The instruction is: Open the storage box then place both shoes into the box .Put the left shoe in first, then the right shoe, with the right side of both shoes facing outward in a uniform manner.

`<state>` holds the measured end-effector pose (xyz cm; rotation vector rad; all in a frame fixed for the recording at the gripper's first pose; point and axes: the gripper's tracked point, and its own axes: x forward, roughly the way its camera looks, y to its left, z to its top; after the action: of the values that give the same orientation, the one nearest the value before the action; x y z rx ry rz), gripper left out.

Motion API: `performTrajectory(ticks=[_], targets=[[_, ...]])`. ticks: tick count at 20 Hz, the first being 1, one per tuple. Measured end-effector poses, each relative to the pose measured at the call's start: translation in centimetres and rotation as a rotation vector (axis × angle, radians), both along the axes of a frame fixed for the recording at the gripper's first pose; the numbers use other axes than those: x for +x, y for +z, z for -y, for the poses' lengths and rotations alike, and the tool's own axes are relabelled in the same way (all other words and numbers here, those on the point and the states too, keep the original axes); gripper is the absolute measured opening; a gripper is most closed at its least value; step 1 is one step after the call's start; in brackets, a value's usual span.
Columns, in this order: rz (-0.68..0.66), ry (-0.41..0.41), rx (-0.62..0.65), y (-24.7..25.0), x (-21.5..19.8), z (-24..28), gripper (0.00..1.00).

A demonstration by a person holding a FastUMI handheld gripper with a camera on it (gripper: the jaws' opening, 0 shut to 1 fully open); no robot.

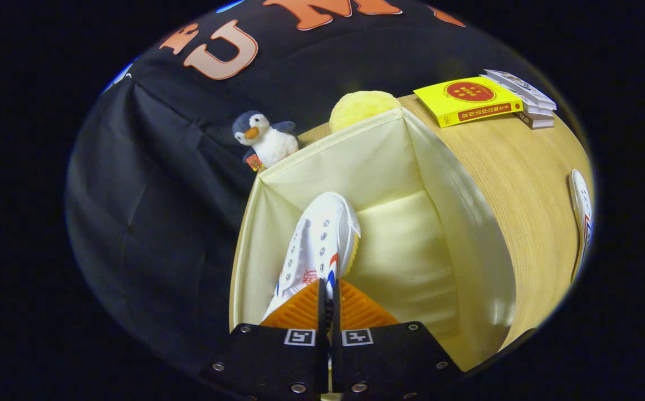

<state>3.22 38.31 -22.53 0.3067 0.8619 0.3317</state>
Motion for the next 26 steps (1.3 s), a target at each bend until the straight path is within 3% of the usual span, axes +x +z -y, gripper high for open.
performTrajectory(ticks=[1, 4, 11, 15, 20, 21, 24, 26], targets=[[0.017, 0.005, 0.053, 0.9, 0.1, -0.7, 0.03], [0.035, -0.001, 0.119, 3.2, 0.2, -0.5, 0.24], [0.103, -0.023, 0.189, 7.7, -0.5, 5.1, 0.45], [0.15, -0.067, 0.148, 8.7, -0.4, 11.6, 0.49], [0.162, -0.154, 0.079, 7.7, 0.2, 21.7, 0.64], [0.161, -0.176, 0.073, 7.5, 0.2, 23.7, 0.68], [0.152, -0.241, 0.044, 6.8, 0.4, 29.8, 0.99], [0.133, -0.291, 0.012, 5.8, 0.7, 34.1, 0.98]])
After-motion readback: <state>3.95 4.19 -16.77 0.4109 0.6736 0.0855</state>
